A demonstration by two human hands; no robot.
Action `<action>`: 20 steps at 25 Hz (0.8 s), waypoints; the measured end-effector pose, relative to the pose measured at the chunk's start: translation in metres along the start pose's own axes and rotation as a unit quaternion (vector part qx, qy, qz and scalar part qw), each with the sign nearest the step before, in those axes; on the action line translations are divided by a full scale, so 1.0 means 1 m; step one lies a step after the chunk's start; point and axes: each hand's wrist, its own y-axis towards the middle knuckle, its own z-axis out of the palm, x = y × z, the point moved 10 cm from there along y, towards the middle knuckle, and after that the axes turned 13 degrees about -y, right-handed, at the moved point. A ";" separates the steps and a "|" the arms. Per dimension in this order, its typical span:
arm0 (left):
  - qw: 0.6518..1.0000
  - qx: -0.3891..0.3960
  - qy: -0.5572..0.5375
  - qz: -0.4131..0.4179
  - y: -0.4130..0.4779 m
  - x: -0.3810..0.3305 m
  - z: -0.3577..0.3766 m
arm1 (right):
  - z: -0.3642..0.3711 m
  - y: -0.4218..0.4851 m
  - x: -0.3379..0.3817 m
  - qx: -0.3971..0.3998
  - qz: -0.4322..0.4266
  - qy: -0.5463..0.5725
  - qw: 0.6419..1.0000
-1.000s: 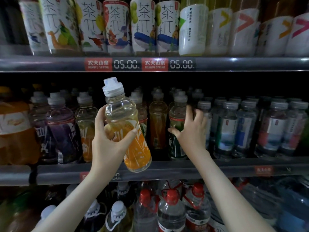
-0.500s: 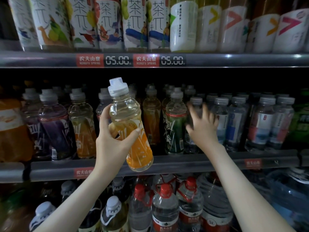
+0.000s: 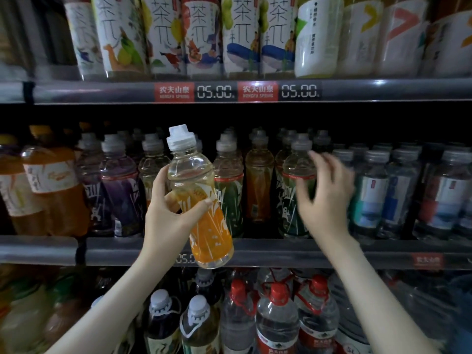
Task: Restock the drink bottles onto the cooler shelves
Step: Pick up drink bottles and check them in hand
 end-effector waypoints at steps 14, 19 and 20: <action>0.900 0.051 0.377 0.212 0.039 0.008 0.069 | 0.035 -0.044 0.028 0.105 0.132 0.168 0.971; 0.896 0.011 0.416 0.157 0.055 0.025 0.081 | 0.055 -0.054 0.015 0.095 0.199 0.177 0.959; 0.907 -0.001 0.393 0.152 0.055 0.023 0.078 | 0.059 -0.054 0.015 0.095 0.205 0.180 0.957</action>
